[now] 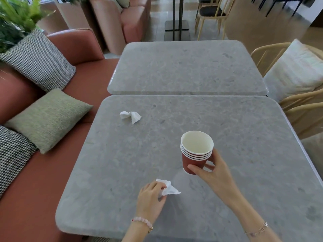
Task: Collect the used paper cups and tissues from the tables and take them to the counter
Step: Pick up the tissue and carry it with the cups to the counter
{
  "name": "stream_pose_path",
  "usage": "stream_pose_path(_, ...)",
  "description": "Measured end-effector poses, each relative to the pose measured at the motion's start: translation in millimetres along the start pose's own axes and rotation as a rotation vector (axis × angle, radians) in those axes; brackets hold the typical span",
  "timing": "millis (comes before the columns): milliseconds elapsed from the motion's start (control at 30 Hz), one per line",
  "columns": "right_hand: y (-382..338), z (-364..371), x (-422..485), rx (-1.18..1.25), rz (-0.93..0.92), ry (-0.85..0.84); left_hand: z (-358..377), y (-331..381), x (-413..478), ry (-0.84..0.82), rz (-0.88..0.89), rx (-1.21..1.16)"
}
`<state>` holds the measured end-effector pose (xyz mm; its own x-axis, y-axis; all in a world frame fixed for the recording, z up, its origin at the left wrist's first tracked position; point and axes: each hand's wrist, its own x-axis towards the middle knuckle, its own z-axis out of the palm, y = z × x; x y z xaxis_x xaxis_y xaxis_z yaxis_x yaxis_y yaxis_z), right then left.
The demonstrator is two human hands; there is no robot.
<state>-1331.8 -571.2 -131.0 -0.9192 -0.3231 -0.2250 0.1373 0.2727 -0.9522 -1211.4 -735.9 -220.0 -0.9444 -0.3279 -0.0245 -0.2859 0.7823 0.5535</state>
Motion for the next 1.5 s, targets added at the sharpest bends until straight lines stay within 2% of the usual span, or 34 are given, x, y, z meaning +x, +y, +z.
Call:
stream_pose_path(333, -4, 8, -9, -0.005, -0.008, -0.017, -14, -6, -11, -0.043, 0.067, 0.041)
stream_pose_path(467, -7, 8, -10, -0.009, -0.014, -0.018, -32, -6, -7, 0.033, 0.159, 0.105)
stream_pose_path(700, -16, 13, -5, -0.019, -0.033, -0.01, -67, -9, 41, 0.191, 0.135, 0.256)
stream_pose_path(1100, -31, 33, 28, 0.0, -0.042, 0.023, -94, -55, 139, 0.164, 0.049, 0.315)
stream_pose_path(1500, -30, 54, 69, -0.019, -0.008, 0.086, -92, -105, 258, -0.002, -0.083, 0.35)
